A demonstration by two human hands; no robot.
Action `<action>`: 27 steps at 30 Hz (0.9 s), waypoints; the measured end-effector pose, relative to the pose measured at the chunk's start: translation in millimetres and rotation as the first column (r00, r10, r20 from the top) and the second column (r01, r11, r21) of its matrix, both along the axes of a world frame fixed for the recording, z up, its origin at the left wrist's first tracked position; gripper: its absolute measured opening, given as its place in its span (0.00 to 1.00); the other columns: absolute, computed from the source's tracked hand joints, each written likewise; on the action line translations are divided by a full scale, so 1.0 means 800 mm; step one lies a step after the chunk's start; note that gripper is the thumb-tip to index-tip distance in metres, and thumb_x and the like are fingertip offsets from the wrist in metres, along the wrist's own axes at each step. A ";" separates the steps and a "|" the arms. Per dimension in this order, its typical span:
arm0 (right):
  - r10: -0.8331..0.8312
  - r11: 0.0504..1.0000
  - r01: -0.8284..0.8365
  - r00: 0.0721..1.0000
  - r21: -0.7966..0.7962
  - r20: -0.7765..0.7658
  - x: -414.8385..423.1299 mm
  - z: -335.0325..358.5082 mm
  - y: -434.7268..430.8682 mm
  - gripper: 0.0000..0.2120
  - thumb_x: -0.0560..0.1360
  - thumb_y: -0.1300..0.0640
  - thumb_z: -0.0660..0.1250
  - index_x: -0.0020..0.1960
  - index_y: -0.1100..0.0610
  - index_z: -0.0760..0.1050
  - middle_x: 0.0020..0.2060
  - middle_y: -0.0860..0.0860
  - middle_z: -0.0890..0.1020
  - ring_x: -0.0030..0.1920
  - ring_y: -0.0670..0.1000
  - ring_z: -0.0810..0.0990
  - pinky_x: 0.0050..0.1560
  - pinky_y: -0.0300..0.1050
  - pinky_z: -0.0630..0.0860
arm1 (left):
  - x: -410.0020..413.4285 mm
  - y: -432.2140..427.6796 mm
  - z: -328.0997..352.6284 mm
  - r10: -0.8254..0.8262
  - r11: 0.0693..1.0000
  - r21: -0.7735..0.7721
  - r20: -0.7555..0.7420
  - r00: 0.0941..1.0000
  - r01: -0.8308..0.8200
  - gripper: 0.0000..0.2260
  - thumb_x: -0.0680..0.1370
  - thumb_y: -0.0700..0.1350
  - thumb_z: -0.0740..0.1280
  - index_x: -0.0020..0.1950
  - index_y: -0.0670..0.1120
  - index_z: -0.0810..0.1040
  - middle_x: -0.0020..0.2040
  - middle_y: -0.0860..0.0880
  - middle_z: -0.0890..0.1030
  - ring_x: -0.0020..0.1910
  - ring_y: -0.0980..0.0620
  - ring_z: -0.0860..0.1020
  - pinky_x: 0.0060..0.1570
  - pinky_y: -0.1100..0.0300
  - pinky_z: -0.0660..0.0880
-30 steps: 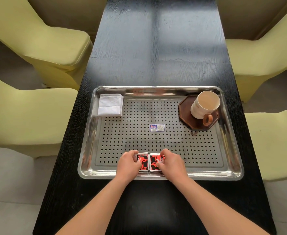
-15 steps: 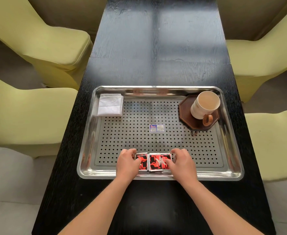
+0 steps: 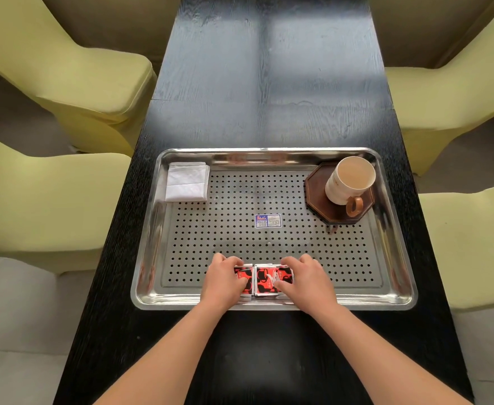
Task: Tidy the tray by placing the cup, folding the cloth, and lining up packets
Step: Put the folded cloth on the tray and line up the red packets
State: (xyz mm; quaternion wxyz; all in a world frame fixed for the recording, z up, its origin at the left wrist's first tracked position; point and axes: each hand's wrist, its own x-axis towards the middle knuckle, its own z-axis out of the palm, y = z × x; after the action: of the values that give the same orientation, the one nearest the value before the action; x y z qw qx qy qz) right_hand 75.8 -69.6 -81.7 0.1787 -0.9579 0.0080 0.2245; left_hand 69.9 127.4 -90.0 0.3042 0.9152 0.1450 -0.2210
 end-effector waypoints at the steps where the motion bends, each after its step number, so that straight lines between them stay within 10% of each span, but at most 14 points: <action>1: 0.013 1.000 -0.013 1.000 -0.003 0.001 0.001 0.000 0.001 0.24 0.73 0.38 0.70 0.67 0.42 0.72 0.53 0.47 0.74 0.58 0.49 0.72 0.50 0.45 0.75 | 0.001 0.000 0.000 0.015 1.000 -0.003 0.003 1.000 -0.015 0.17 0.76 0.47 0.72 0.65 0.52 0.78 0.55 0.52 0.70 0.49 0.55 0.73 0.46 0.62 0.71; 27: 0.156 0.987 -0.159 0.985 -0.033 -0.070 0.013 -0.007 0.035 0.23 0.70 0.34 0.68 0.63 0.37 0.71 0.51 0.48 0.69 0.58 0.51 0.68 0.53 0.48 0.73 | 0.003 0.001 -0.006 0.071 0.997 -0.031 -0.020 0.997 -0.071 0.14 0.75 0.45 0.70 0.60 0.55 0.79 0.53 0.52 0.70 0.46 0.54 0.76 0.46 0.57 0.77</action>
State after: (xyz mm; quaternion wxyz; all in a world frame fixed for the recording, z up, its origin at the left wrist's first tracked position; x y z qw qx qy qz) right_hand 86.5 -41.9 -87.6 0.1413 -0.9507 -0.0575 0.2698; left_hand 72.6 128.5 -94.8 0.3248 0.9024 0.1768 -0.2210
